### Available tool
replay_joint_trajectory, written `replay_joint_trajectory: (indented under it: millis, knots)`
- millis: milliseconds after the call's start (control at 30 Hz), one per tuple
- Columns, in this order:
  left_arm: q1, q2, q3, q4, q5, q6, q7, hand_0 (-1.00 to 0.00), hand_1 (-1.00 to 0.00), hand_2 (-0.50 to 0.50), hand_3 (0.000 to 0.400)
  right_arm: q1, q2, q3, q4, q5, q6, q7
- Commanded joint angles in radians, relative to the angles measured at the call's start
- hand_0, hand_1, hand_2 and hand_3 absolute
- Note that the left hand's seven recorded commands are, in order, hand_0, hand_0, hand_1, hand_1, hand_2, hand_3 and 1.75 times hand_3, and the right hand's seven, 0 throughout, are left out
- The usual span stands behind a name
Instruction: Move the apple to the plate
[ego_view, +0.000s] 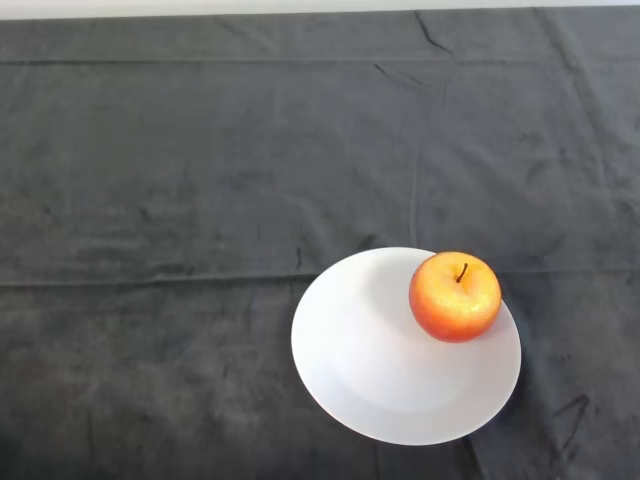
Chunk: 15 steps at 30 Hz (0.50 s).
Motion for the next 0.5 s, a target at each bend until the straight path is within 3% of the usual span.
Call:
replay_joint_trajectory:
  millis: [33, 500]
  knots:
    - [-0.048, 0.039, 0.028, 0.042, 0.045, 0.009, -0.017, 0.0, 0.0, 0.0, 0.0, -0.001, -0.021, -0.0056, 0.016, -0.0001, 0.014, 0.0093]
    - [-0.053, 0.032, 0.058, 0.042, 0.076, 0.017, -0.024, 0.0, 0.0, 0.0, 0.0, -0.001, -0.021, -0.0055, 0.016, -0.0001, 0.015, 0.01]
